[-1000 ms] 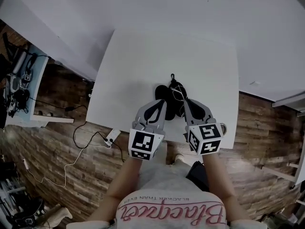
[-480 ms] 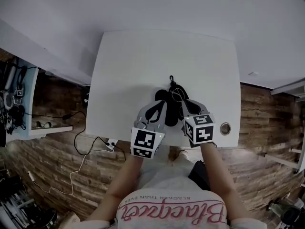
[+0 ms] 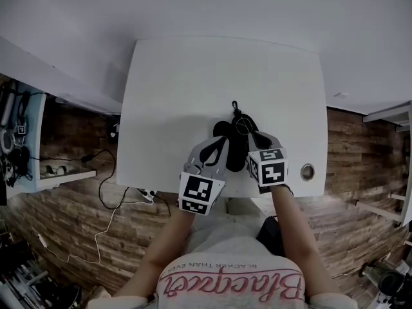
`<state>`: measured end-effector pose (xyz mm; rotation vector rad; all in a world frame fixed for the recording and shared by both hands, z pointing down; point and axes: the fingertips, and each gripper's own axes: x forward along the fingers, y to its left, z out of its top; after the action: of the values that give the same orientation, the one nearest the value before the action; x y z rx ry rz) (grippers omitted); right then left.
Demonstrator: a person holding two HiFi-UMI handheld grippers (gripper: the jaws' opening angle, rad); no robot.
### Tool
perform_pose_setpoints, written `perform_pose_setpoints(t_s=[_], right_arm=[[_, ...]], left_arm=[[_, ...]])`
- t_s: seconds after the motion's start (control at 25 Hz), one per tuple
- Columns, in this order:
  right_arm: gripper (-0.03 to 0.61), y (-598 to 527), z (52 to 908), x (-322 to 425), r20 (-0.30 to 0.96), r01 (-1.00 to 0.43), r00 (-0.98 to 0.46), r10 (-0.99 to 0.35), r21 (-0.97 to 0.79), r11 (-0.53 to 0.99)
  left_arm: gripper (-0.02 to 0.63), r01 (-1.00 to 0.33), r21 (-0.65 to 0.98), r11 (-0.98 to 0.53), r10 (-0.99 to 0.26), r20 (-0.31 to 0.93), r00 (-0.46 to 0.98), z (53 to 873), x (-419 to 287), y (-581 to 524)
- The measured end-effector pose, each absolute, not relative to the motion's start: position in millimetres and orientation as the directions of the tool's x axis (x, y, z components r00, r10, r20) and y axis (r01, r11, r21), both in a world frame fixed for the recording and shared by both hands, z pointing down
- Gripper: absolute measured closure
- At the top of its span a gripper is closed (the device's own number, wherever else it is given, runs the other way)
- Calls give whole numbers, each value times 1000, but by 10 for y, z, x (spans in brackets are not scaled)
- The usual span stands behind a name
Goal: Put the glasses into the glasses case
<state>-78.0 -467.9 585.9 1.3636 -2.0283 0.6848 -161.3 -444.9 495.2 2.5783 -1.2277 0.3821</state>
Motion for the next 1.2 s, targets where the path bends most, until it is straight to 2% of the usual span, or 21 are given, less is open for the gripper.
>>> perform_pose_setpoints(t_s=[0.32,0.64,0.92,1.2], right_arm=[[563,-4703,5949,-714,742,-942,-219,-634,9,336],[563,-4693,5700,-628,702,-939,-238,-671,11,345],[565,-4537,5143,-632,578,-900,-421,-699,-170,402],[568,-4430,4468,-636,459,-841,-527,-715,-162,516]], left_arm=[[609,-803,117,-584,-737,340,585,4929,-1666,-4486],[609,-833,127,-538,-769,331,547,4886,-1661,-4435],[609,-842,101,-530,-797,279,535,4639,-1533,-4402],[609,-844,58,-533,-821,205,533,4256,-1472,-4403]])
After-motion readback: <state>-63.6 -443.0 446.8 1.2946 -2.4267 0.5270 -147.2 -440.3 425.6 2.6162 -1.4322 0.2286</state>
